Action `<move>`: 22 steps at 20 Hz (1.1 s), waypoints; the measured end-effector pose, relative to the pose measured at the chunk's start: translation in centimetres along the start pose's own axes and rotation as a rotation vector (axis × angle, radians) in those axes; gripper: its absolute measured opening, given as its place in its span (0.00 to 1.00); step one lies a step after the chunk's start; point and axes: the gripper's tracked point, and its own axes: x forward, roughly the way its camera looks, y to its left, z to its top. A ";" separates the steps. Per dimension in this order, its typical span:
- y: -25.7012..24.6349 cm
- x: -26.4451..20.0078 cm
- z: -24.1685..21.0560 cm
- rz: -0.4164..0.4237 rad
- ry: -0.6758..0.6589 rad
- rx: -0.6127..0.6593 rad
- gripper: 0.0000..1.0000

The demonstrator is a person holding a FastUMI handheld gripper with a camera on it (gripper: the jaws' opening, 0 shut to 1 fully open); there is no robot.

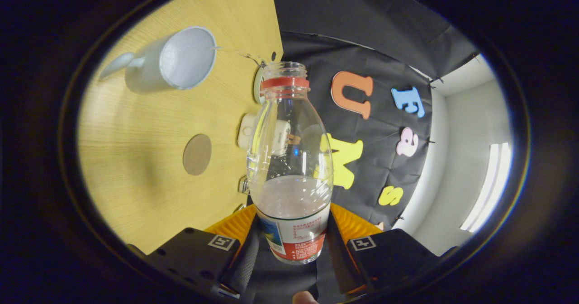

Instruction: Take the bottle from table, then pour the juice into the cup, finally place the bottle on the coaster

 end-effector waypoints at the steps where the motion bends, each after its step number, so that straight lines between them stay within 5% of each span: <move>1: -0.1 0.0 0.0 0.000 0.001 -0.003 0.77; 22: -2.6 -0.2 -1.1 -0.027 0.007 -0.077 0.77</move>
